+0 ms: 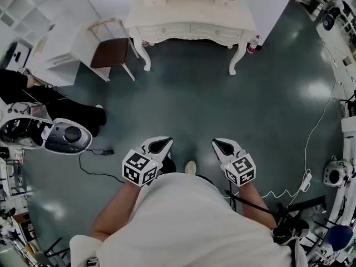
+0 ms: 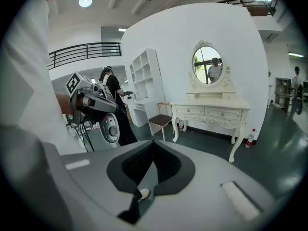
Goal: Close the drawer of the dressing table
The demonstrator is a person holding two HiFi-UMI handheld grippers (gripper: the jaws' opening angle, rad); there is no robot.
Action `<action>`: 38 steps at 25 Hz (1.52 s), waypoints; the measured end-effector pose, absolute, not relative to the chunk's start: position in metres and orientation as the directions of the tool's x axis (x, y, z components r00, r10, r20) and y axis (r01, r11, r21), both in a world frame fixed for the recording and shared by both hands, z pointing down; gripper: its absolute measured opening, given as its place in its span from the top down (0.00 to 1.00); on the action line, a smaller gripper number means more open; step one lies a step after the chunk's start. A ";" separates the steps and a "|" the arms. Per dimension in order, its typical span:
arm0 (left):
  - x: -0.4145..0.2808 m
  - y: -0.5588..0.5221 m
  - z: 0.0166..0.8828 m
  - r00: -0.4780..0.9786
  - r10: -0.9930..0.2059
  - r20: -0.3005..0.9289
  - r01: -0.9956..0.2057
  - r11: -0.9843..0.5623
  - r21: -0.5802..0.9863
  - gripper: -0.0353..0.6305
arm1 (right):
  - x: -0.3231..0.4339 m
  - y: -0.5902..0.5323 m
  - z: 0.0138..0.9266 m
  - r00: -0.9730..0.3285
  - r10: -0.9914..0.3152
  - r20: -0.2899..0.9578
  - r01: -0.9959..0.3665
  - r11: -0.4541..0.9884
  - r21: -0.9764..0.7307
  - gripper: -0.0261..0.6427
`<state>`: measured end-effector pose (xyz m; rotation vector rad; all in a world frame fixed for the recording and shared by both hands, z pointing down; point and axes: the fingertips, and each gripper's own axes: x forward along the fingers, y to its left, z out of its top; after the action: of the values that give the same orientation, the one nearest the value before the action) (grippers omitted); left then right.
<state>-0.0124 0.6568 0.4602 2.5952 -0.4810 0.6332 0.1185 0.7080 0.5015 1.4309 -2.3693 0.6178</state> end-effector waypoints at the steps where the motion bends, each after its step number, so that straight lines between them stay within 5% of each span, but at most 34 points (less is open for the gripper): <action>1: -0.011 0.652 0.461 0.835 -0.229 0.501 -0.424 -0.848 0.319 0.95 | 0.122 0.703 0.502 -0.455 -0.760 0.464 -0.890 0.410 -0.201 0.96; 7: -0.001 0.600 0.469 0.840 -0.230 0.490 -0.424 -0.844 0.330 0.95 | 0.128 0.650 0.509 -0.449 -0.764 0.463 -0.893 0.405 -0.198 0.90; 20: 0.032 0.384 0.452 0.909 -0.154 0.386 -0.304 -0.880 0.364 0.95 | 0.139 0.438 0.504 -0.378 -0.748 0.545 -0.918 0.377 -0.120 0.96; 38: -0.088 0.198 0.462 0.824 -0.416 0.385 -0.547 -0.759 0.352 0.95 | 0.085 0.166 0.521 -0.457 -0.691 0.560 -0.864 0.494 -0.095 0.92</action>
<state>-0.0876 0.1975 0.4617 2.5497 -0.7147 0.3934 0.0847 0.1665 0.5205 1.2833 -2.2895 0.5131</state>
